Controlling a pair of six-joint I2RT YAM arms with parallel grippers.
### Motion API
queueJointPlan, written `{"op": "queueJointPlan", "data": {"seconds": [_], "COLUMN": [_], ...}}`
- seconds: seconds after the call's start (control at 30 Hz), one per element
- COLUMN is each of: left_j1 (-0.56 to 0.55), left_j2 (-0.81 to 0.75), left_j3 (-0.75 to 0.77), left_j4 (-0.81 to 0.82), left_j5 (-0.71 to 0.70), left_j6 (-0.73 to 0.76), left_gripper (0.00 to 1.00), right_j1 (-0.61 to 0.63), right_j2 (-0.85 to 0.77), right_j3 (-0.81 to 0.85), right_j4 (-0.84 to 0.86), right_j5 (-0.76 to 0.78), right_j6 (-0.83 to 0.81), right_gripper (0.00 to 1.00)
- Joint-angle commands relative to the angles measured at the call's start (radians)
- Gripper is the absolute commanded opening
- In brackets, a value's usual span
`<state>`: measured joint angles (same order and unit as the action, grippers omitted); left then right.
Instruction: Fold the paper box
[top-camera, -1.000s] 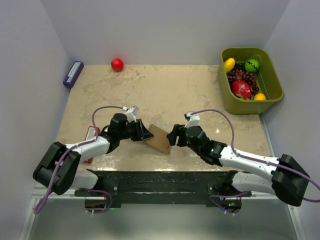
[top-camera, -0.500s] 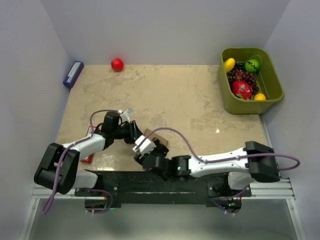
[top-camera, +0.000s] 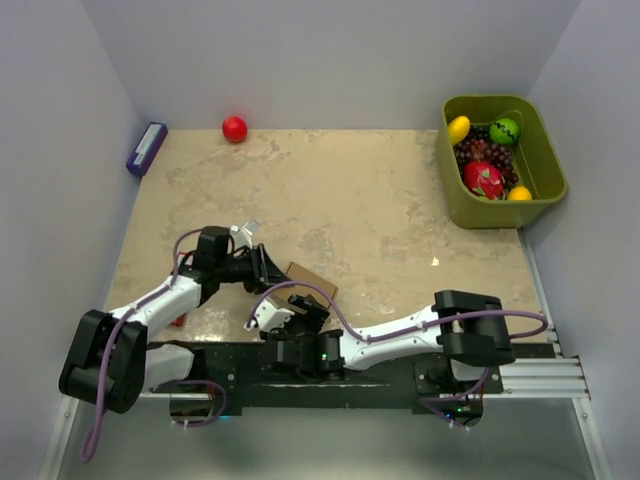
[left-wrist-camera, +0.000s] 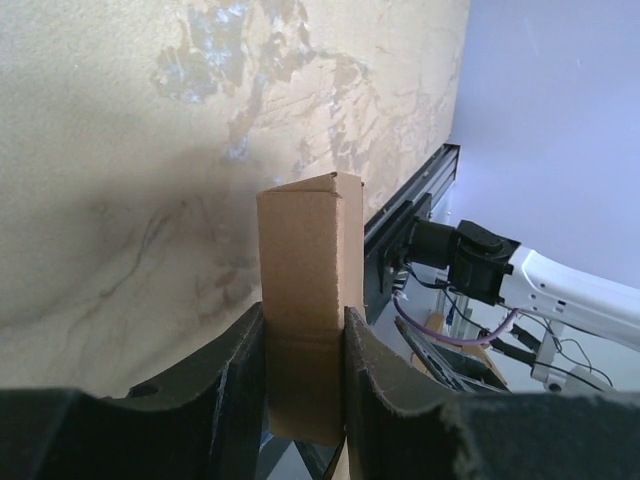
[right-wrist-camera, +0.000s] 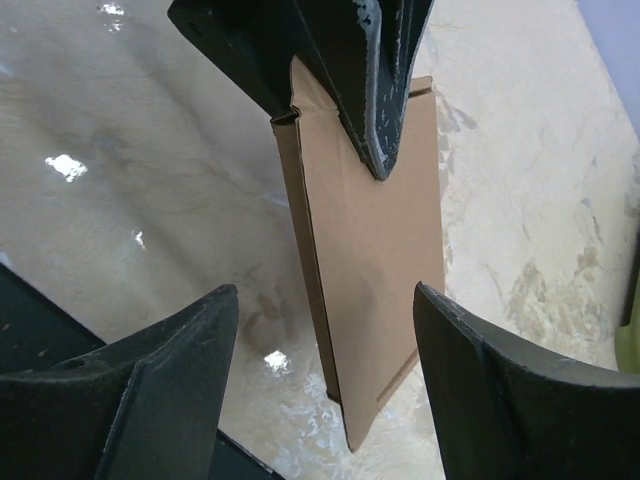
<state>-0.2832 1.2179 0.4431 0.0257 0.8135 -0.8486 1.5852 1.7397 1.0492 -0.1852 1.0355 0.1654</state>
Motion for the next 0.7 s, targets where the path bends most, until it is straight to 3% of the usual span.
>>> {"op": "queueJointPlan", "data": {"seconds": [0.0,0.27,0.37,0.53,0.63,0.67], "left_j1": [0.012,0.012,0.012,0.012,0.012,0.012], "left_j2": [-0.054,-0.095,-0.106,-0.121,-0.129,-0.133], "left_j3": [-0.017,-0.04,-0.04,-0.043,-0.038,-0.038], "left_j4": [-0.024,-0.095,-0.11,-0.112,-0.096,-0.09], "left_j5": [0.078,0.111,0.115,0.13,0.131,0.131], "left_j6": [-0.047,-0.047,-0.044,-0.044,-0.038,-0.038], "left_gripper": [0.23,0.23,0.23,0.27,0.43,0.58], "right_j1": [0.004,0.004,0.002,0.002,0.002,0.001], "right_j2": [0.049,0.116,0.129,0.129,0.113,0.109], "right_j3": [0.048,0.077,0.08,0.068,0.055,0.052], "right_j4": [-0.031,-0.08,-0.092,-0.085,-0.066,-0.066], "right_j5": [0.116,0.195,0.213,0.202,0.175,0.161], "right_j6": [0.014,0.034,0.042,0.034,0.01,0.005], "right_gripper": [0.73,0.7,0.62,0.38,0.22,0.19]}}
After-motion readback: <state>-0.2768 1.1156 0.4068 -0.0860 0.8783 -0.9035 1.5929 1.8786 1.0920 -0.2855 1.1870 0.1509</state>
